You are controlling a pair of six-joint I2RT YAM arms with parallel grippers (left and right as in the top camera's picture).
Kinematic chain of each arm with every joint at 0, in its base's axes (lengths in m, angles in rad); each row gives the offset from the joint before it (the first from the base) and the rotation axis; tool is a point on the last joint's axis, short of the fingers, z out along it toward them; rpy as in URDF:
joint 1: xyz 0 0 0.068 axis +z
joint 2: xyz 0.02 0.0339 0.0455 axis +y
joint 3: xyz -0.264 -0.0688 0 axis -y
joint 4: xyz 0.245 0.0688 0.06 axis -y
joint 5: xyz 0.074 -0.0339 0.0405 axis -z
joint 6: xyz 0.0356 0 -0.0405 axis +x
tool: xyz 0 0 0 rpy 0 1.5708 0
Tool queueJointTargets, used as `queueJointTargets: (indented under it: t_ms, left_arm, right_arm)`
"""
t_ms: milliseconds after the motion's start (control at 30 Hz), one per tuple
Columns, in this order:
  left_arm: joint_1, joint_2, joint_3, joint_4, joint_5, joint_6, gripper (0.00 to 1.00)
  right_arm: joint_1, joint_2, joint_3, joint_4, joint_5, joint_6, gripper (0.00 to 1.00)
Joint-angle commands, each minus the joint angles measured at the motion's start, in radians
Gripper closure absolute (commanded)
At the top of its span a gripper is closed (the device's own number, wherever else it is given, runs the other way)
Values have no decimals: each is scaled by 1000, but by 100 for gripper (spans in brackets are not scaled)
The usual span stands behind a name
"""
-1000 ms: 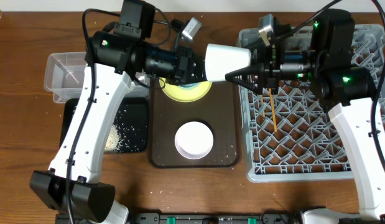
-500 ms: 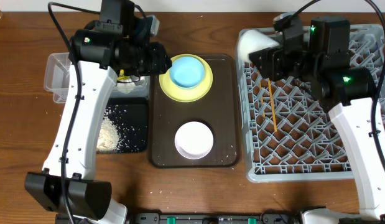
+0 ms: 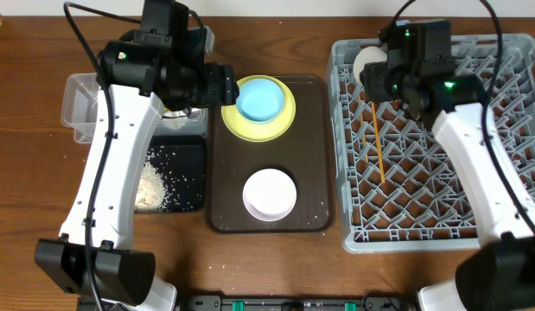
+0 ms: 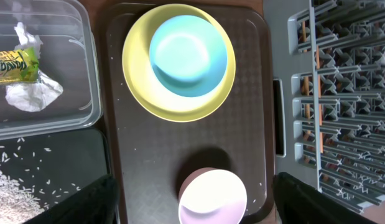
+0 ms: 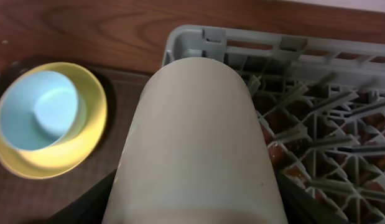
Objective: Sort waste into correct bins and load items into the dishwasher rack
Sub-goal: 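Carry the paper cup with the right gripper and set it in the rack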
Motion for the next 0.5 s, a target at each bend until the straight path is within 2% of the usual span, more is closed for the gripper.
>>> queueJointTargets:
  t_ms: [0,467]
  left_arm:
    - [-2,0,1,-3,-14,1,16]
    - [-2,0,1,-3,-14,1,10]
  right_arm:
    - [10,40,3,22,16,12,80]
    - [10,222,3,105,16,12,76]
